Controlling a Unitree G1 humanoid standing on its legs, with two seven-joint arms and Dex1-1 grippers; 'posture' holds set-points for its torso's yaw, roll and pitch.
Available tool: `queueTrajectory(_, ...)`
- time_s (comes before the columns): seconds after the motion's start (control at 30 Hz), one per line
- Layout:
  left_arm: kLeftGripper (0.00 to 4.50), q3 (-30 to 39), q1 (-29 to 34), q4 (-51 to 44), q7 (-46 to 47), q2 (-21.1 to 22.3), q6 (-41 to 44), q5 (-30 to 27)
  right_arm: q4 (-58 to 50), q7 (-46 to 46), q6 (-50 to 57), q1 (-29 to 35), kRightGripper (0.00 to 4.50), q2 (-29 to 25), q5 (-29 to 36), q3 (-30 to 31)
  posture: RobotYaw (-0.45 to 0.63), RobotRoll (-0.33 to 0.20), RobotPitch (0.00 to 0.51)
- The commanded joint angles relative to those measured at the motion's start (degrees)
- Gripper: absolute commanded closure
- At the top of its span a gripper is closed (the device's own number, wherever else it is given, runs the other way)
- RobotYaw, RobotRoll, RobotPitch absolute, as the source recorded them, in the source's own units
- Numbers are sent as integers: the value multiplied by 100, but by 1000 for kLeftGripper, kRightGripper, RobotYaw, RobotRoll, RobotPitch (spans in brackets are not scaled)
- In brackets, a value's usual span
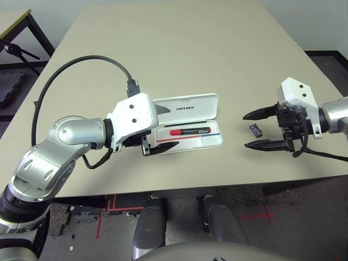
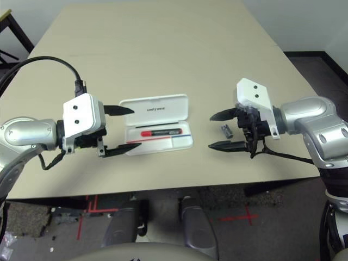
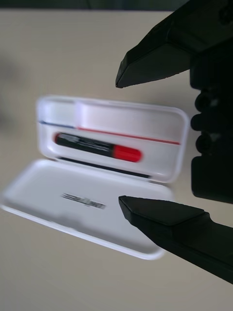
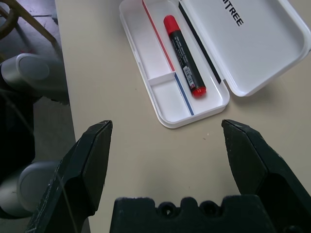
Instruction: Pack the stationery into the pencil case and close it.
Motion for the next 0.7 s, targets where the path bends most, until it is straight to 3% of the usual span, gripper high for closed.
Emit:
queueTrajectory(0.03,0,169,114,340,308,148,551,149,-61,-64,3,67,20,-8,57,33,3,0,137)
queueTrajectory(0.17,0,160,127,797,750,241,1113,417,2,-92,-49,42,20,10,17,114,7,0,137)
queueTrajectory(0.7,0,207,-794,2766,2065,-861,2983,817,177,-177,-230,-117,20,127,-164,363,13,0,139)
